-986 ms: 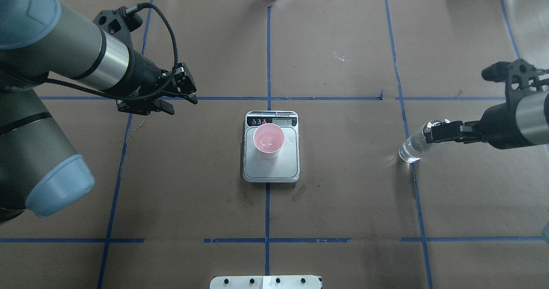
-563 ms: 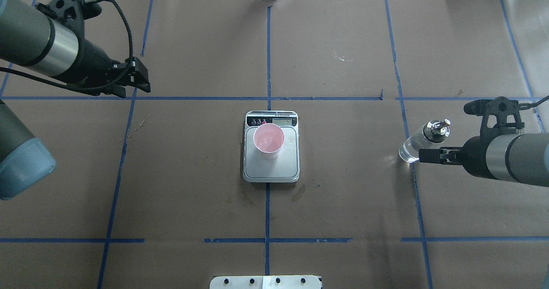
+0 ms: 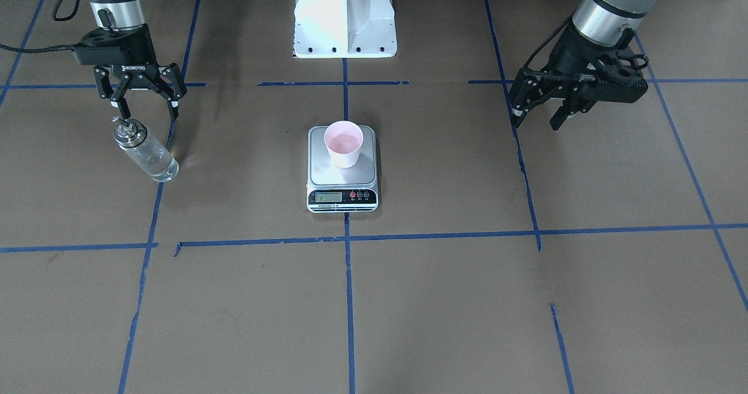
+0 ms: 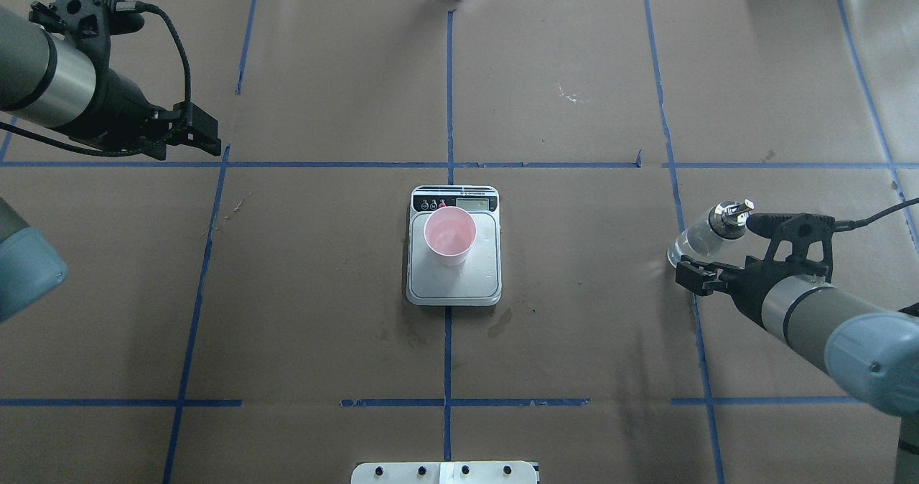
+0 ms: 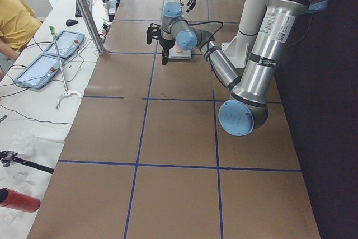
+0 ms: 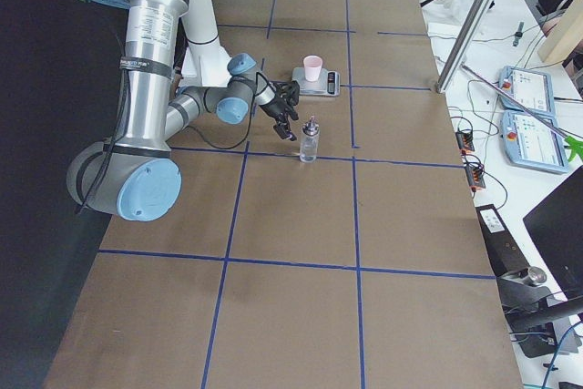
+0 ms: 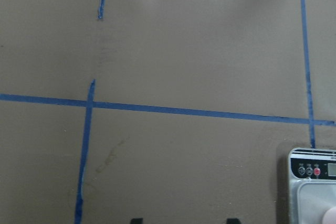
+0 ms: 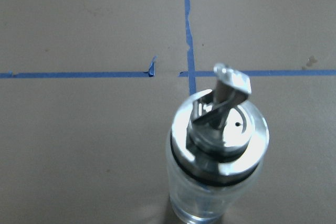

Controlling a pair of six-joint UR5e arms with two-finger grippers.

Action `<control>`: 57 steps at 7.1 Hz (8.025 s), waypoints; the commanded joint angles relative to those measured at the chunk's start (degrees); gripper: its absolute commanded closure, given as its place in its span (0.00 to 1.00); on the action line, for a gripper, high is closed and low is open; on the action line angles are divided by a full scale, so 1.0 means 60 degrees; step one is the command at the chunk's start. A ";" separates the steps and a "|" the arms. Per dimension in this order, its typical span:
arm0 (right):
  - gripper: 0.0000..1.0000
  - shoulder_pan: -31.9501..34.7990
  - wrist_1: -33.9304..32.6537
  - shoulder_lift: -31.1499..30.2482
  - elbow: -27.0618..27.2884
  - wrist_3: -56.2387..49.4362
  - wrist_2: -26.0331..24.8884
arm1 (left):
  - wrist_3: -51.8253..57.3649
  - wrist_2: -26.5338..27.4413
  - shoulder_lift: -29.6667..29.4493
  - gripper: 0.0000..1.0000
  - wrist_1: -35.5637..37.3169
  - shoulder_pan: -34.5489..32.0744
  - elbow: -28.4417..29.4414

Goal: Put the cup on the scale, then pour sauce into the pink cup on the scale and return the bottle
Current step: 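Close the right gripper around the glass sauce bottle, then lift the bottle with the right gripper and carry it toward the scale, then tilt the bottle spout over the pink cup with the right gripper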

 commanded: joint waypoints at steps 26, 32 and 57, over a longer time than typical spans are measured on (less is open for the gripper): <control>0.02 -0.0854 0.5258 0.0657 -0.3926 -0.2188 -0.4273 | -0.0083 0.0428 0.0057 0.00 0.0073 -0.0006 -0.0097; 0.14 -0.0574 0.5316 0.1229 -0.4337 -0.2510 -0.4139 | -0.0097 0.0428 0.0028 0.00 0.0161 -0.0006 -0.0127; 1.00 -0.0764 -0.4320 0.5843 -0.2446 -1.2837 -0.6014 | -0.0376 0.0443 0.0042 0.00 0.0161 0.0067 -0.0200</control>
